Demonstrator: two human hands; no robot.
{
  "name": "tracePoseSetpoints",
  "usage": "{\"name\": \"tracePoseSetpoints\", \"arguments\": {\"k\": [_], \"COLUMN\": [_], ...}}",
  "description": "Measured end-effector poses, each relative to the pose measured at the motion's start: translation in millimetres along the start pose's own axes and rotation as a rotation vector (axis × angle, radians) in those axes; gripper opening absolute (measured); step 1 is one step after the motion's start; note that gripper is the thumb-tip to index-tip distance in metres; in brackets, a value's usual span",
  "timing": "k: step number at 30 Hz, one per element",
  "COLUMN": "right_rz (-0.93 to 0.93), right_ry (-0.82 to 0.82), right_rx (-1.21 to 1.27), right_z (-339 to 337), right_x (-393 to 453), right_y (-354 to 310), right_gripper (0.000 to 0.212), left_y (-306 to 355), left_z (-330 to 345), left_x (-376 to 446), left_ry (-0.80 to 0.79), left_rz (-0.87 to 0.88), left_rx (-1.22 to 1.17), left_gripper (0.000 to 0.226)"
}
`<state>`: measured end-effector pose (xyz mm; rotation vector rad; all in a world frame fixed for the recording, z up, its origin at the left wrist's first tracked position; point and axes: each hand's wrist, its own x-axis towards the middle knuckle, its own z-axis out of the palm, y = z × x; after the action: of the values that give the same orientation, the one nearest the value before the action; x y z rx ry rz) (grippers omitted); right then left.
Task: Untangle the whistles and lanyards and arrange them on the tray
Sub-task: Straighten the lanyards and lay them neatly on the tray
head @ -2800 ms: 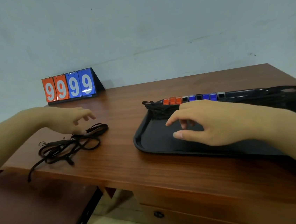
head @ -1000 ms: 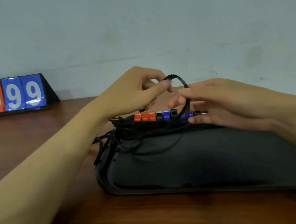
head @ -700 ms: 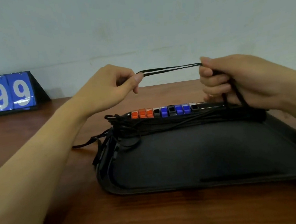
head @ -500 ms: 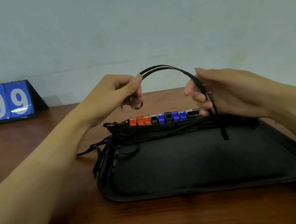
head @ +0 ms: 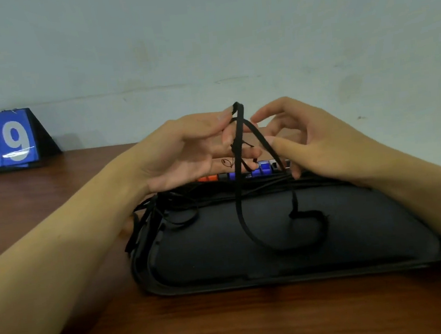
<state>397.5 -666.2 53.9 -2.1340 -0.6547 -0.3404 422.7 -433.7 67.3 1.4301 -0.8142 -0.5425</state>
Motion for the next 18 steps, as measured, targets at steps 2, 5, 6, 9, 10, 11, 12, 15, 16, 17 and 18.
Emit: {"name": "tracePoseSetpoints", "arguments": {"k": [2,5,6,9,10,11,12,15,16,17,18], "right_rz": [-0.047,-0.099,-0.122,-0.171,-0.172,-0.17,-0.16,-0.1,-0.08,-0.064,-0.056], "right_ry": [-0.019,-0.071,-0.09,-0.117,-0.114,-0.112,-0.107,-0.058,-0.048,-0.045,-0.043], "right_rx": [0.004,-0.014,-0.028,-0.005,-0.018,-0.034,-0.049,-0.126,-0.157,-0.178,-0.188], "right_z": [1.0,3.5,4.9,7.7,7.4,7.1,6.5,1.5,-0.9,-3.1,-5.5], "right_x": [-1.0,-1.2,-1.6,-2.8,-2.3,-1.6,-1.4,1.7,2.8,3.0,3.0], "right_y": [-1.7,-5.0,-6.3,-8.2,-6.9,-5.1,-3.4,3.4,4.8,4.5,4.3], "right_gripper": [0.027,0.018,0.013,0.015,0.02,0.02,0.016,0.01,0.011,0.013,0.015], "left_y": [-1.7,-4.4,-5.3,-6.9,-8.6,-9.5,-10.4,-7.2,-4.5,-0.3,3.4], "left_z": [1.5,9.0,11.8,18.6,18.4,17.4,15.6,8.2,5.9,3.9,0.2], "left_x": [0.3,0.9,1.2,2.1,2.8,3.3,3.4,2.2,1.5,-0.4,-2.6], "left_ry": [0.02,-0.011,-0.022,-0.039,-0.038,-0.046,-0.054,0.023,0.056,0.082,0.099], "left_rz": [-0.004,-0.034,-0.039,-0.034,-0.036,-0.035,-0.03,-0.007,0.003,0.01,0.01], "left_rx": [0.009,0.045,0.072,0.128,0.136,0.134,0.122,0.147,0.168,0.187,0.202], "left_gripper": [0.065,0.049,0.035,0.025,0.025,0.023,0.023,0.035,0.035,0.036,0.036]}}
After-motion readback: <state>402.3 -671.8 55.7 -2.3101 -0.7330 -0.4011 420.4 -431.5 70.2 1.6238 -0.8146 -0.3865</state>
